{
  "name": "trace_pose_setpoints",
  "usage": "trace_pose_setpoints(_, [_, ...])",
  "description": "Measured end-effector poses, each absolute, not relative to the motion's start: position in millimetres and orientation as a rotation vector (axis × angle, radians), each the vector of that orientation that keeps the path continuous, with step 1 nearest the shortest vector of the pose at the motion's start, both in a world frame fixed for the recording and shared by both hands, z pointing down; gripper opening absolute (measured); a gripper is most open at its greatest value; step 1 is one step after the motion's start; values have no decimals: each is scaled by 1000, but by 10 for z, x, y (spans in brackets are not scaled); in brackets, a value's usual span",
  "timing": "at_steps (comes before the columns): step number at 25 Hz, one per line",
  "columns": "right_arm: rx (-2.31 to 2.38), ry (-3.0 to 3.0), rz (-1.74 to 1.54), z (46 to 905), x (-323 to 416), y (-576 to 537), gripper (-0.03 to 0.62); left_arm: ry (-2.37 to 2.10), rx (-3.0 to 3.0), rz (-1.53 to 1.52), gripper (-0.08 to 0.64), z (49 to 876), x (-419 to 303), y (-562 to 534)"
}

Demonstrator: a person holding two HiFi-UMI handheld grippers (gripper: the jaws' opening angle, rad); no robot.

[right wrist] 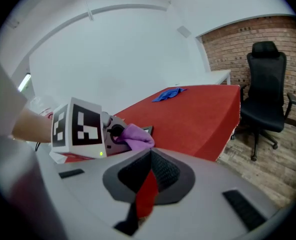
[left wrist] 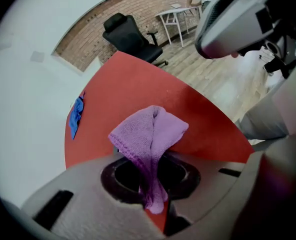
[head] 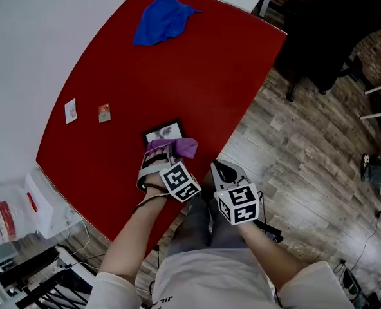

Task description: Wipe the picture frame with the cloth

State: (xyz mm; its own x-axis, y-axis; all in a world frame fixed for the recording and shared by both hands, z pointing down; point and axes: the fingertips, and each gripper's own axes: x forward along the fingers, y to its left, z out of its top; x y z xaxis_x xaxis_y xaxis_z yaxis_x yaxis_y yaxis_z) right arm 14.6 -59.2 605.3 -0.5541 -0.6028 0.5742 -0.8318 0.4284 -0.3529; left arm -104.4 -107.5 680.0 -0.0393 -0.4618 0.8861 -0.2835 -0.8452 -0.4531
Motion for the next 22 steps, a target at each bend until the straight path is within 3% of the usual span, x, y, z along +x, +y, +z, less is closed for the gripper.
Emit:
trace_pose_setpoints(8, [1158, -2353, 803, 5827, 32, -484, 5, 1212, -2297, -1734, 63, 6068, -1186, -1064])
trace_pose_setpoints(16, [1104, -2409, 738, 5224, -77, -286, 5, 1825, -2769, -902, 63, 5065, -1242, -257])
trace_pose_setpoints(22, [1128, -2411, 667, 4904, -97, -161, 5, 2156, -2767, -549, 63, 4765, -1437, 152])
